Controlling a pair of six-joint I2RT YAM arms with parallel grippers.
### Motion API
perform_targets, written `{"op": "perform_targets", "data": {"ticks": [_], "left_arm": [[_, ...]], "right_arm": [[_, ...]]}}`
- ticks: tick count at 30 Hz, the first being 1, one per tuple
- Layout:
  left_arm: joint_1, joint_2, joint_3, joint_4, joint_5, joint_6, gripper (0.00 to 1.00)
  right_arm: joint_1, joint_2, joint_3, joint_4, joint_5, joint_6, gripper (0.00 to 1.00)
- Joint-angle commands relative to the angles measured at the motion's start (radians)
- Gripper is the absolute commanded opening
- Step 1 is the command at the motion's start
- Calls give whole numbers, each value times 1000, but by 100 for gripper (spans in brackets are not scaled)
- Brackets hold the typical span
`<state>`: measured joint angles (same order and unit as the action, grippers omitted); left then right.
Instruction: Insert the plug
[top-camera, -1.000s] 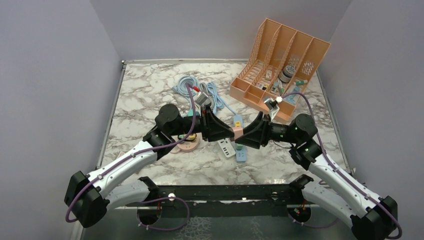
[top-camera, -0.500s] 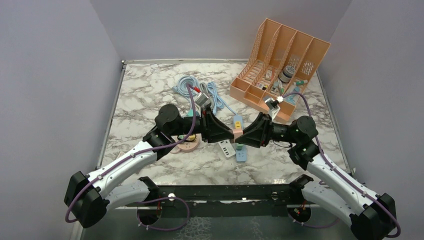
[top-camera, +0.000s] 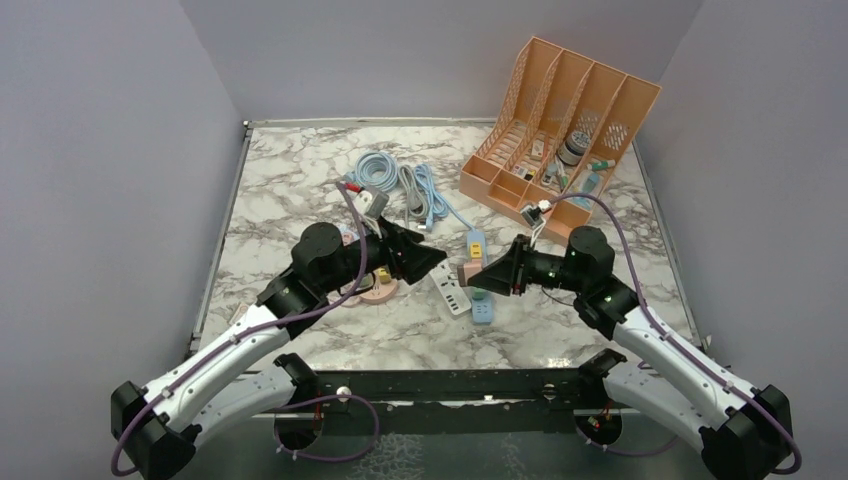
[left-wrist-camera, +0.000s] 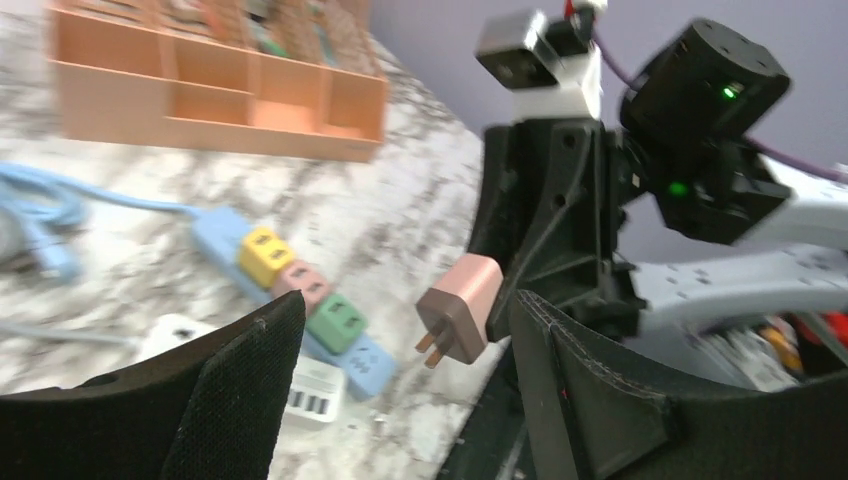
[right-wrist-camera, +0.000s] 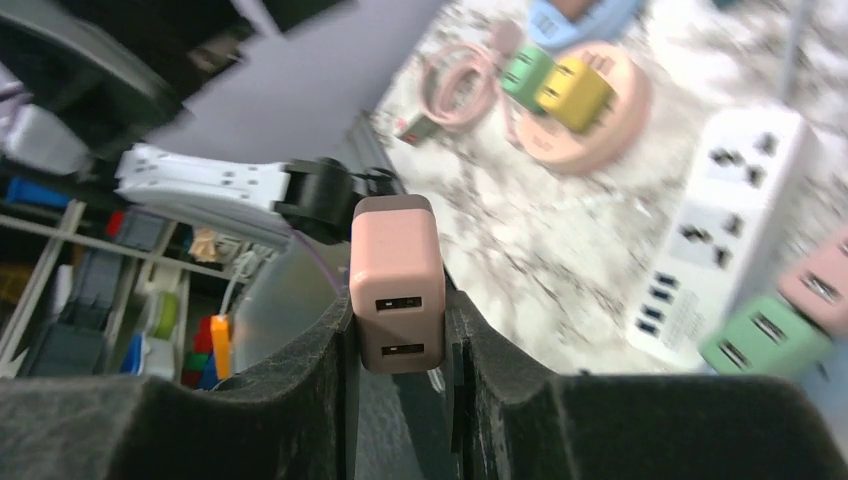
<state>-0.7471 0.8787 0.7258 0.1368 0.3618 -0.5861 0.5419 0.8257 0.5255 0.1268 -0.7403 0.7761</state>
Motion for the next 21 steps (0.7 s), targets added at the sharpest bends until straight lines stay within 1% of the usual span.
{"op": "perform_targets", "data": {"ticks": [1, 4, 11, 16, 21], "left_arm": [[2, -101, -30, -156, -347, 137, 77], [2, -144, -42, -185, -429, 150, 77], [1, -189, -66, -178, -485, 151, 77], [2, -184, -68, -186, -495, 148, 76], [2, -184, -71, -186, -504, 147, 77]], "right_arm": [[2, 19, 27, -283, 155, -117, 1], [3, 32, 24, -377, 205, -133, 1], [32, 48, 78, -612, 356, -148, 1], [87, 65, 146, -746, 504, -126, 1], [182, 149, 222, -849, 663, -92, 1]]}}
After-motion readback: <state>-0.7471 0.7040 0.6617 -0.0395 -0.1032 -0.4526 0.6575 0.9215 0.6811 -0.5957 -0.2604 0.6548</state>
